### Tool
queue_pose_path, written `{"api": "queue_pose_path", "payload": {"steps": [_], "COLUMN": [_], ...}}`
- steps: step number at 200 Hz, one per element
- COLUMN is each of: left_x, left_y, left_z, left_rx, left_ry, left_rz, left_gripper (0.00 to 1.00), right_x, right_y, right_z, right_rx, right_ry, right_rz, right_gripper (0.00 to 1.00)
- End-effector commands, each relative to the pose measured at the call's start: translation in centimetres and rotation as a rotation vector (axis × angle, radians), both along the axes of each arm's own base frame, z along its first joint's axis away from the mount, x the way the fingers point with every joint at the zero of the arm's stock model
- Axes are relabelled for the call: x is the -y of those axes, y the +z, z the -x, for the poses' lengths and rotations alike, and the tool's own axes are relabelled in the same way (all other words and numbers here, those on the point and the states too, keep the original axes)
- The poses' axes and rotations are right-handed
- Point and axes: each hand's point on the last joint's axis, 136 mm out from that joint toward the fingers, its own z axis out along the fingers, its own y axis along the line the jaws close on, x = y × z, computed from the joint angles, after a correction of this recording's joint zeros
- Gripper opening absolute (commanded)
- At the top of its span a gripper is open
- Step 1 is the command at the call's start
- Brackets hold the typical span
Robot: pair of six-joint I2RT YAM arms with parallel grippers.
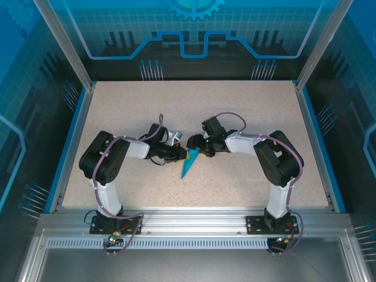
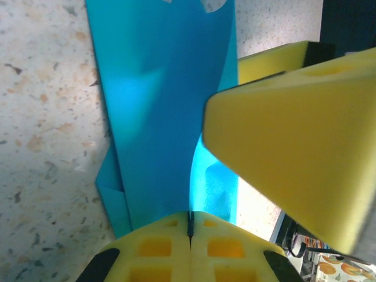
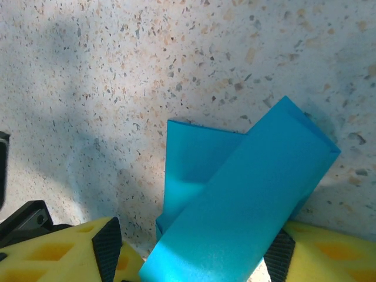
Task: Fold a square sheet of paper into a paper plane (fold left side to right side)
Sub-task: Fold the wing for the fifth time at the center of the table.
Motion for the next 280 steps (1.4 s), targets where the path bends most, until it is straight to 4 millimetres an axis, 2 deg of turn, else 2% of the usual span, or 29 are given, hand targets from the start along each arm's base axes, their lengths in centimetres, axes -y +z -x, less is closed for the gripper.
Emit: {"api": "queue_pose_path", "payload": {"steps": [1,44,183,280], "left_x": [-0.4,-0.5,-0.7,-1.1], "left_y": [-0.7,-0.6,0.3,-1.0], "left_z": [-0.3,-0.5,-1.4,-1.6], "left_rx": [0.003,0.011,0.039,0.02], "left_ry": [-0.011,-0.012,-0.008,-0.009], "left_rz": [-0.024,-0.026,-0.025,-0.059], "left_gripper": [0.0,0.0,0.0,0.0], "right_x": [2.1,2.5,2.1,1.7], "right_y": [-3.4,-2.8,-3.7,-3.7], "right_z": [1.5,1.2,1.2,1.4], "right_rx": [-0.08,-0.05,-0.066,-0.067], "right_ry": [0.0,0.024,0.054,0.084], "right_rz": [0.127,0.158,0.18,0.19], "right_gripper": [0.68,0.69,0.69,0.69]}}
